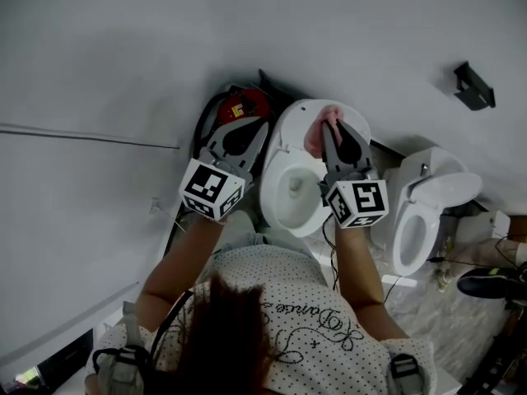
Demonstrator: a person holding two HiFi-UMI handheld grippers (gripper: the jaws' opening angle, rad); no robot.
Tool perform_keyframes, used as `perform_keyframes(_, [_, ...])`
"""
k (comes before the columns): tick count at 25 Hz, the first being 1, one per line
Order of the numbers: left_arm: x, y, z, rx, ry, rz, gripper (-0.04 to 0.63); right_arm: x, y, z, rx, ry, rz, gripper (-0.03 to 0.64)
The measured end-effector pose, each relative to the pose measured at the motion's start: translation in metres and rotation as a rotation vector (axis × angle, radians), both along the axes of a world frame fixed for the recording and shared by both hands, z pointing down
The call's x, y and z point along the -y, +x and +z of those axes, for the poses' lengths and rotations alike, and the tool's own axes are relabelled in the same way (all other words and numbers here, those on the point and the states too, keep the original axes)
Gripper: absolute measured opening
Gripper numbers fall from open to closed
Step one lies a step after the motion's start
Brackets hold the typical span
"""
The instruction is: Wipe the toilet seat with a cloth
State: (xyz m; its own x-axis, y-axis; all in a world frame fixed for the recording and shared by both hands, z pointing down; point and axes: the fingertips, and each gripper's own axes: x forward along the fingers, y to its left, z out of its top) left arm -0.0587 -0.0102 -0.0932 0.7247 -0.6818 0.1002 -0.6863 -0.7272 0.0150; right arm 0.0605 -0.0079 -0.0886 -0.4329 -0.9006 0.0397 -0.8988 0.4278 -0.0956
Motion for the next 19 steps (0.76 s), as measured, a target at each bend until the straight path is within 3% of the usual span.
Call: perform_keyframes(19, [0.000,-0.001,-0.002,-0.003,0.012,-0.008,0.002,-0.007,-0.015,-0.026,-0.020,0.058,-0.030,0.056])
